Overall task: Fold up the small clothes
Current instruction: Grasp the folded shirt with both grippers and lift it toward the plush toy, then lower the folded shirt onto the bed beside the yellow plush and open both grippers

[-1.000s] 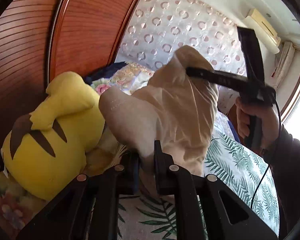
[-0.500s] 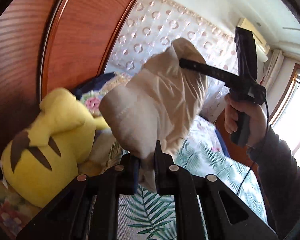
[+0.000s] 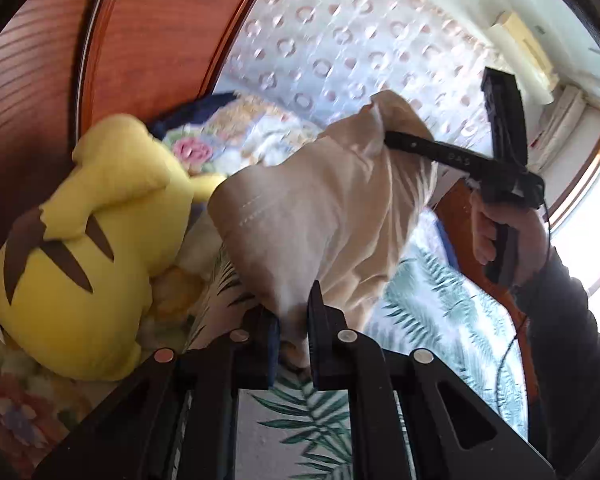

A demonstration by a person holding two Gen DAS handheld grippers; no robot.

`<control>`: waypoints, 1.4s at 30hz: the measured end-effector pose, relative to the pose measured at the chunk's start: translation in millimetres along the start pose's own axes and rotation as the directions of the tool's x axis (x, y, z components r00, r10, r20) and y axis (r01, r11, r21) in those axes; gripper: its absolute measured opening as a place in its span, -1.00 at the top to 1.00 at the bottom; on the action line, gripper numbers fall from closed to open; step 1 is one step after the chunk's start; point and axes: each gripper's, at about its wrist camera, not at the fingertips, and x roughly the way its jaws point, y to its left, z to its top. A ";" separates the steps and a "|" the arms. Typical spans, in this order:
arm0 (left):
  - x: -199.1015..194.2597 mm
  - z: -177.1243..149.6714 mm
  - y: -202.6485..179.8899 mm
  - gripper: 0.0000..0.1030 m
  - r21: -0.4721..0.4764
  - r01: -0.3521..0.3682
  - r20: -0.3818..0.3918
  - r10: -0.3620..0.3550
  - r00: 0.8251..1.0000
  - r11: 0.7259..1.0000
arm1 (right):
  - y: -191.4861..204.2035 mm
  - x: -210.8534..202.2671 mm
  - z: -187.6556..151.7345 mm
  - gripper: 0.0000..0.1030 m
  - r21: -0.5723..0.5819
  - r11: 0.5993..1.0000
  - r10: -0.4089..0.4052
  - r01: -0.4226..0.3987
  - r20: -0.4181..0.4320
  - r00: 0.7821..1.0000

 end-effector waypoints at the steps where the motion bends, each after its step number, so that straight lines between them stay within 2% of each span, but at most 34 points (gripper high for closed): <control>1: 3.6 -0.6 1.1 0.75 0.000 -0.008 -0.008 0.008 1.000 1.000 | -0.8 9.4 2.3 0.70 0.017 1.000 -0.002 0.002 -0.010 1.000; 5: 14.4 -2.0 6.2 0.75 0.011 -0.050 -0.022 0.050 0.998 0.999 | -0.6 31.4 9.0 0.51 0.077 0.996 -0.049 0.052 -0.031 0.998; 7: 15.1 -2.0 8.7 0.75 0.008 -0.055 -0.019 0.055 0.998 0.998 | -7.0 18.0 3.9 0.30 0.095 0.992 -0.085 0.086 -0.018 0.996; 9: 14.1 -2.1 8.2 0.75 0.008 -0.056 -0.018 0.056 0.998 0.998 | -7.8 1.9 -8.6 -0.04 0.125 0.989 -0.085 0.084 0.010 0.996; 12: 15.6 -3.2 7.6 0.75 0.022 -0.059 -0.015 0.060 0.998 0.998 | -7.5 -17.3 -39.0 -0.21 0.198 0.978 -0.066 0.064 0.006 0.998; 18: 15.8 -3.9 7.7 0.75 0.029 -0.056 -0.009 0.057 0.998 0.998 | 1.9 -11.8 -86.4 -0.22 0.381 0.925 0.031 -0.015 -0.038 0.999; 22: 13.0 -4.6 4.3 0.75 0.036 -0.054 -0.008 0.054 0.999 0.998 | 0.7 7.0 -94.9 -0.22 0.453 0.888 0.103 -0.079 -0.028 0.994; 26: 13.3 -4.1 3.6 0.75 0.040 -0.048 -0.010 0.048 0.999 0.998 | -15.2 30.3 -100.0 -0.27 0.553 0.818 0.181 -0.157 0.012 0.983; 30: 12.7 -3.0 3.7 0.76 0.047 -0.033 -0.015 0.034 0.999 0.998 | -37.6 49.1 -103.7 -0.35 0.671 0.712 0.216 -0.210 0.075 0.974; 32: 12.3 -3.7 3.2 0.77 0.056 -0.027 -0.017 0.028 0.999 0.998 | -43.0 56.8 -102.4 -0.36 0.684 0.699 0.204 -0.207 0.086 0.975; 38: 9.9 -5.4 3.2 0.80 0.063 -0.003 -0.018 0.004 1.000 0.998 | -39.9 77.7 -86.7 -0.36 0.682 0.720 0.139 -0.127 0.038 0.990; 39: 8.8 -5.3 2.4 0.80 0.061 0.001 -0.015 0.000 1.000 0.998 | -38.1 82.5 -82.2 -0.27 0.678 0.726 0.138 -0.118 0.024 0.990; 40: 6.6 -5.0 2.4 0.80 0.058 0.008 -0.007 -0.008 1.000 0.998 | -33.5 83.5 -76.2 -0.05 0.669 0.735 0.135 -0.114 0.021 0.991; 41: 4.4 -4.6 1.4 0.80 0.059 0.010 0.000 -0.010 1.000 0.998 | -31.9 87.0 -70.2 0.37 0.653 0.748 0.136 -0.116 0.020 0.990; 42: 1.0 -4.1 -0.2 0.81 0.059 0.007 0.010 -0.008 1.000 0.998 | -30.8 89.8 -60.6 0.48 0.635 0.762 0.145 -0.125 0.022 0.989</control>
